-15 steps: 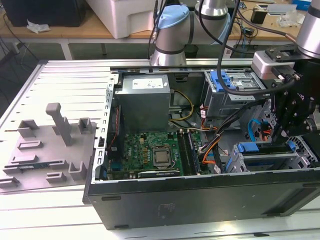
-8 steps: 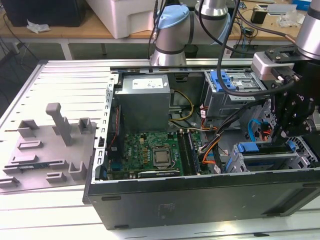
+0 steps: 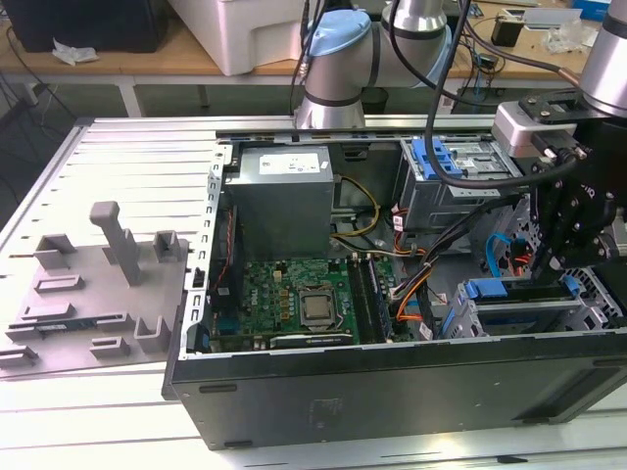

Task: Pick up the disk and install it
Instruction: 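Insert the first disk wire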

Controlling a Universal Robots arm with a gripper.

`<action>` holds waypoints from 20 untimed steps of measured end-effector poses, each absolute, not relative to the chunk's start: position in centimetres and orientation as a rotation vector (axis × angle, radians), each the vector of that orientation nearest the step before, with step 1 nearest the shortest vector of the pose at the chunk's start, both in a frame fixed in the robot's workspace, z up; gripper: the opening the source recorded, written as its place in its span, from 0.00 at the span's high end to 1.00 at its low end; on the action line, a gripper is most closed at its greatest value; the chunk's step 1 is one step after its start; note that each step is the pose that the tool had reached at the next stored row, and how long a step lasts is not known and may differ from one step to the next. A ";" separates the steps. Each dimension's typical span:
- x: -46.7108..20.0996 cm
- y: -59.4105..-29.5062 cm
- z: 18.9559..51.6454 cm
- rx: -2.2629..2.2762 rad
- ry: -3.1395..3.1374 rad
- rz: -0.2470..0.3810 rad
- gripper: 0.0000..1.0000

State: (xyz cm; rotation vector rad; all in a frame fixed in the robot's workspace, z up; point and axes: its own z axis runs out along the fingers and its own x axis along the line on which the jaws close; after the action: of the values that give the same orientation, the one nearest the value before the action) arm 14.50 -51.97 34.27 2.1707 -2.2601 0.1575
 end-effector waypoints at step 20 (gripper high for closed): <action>14.8 -52.0 34.3 2.169 -2.251 0.146 0.83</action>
State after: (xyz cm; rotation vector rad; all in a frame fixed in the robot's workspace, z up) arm 14.77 -51.97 34.34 2.1688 -2.2506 0.1464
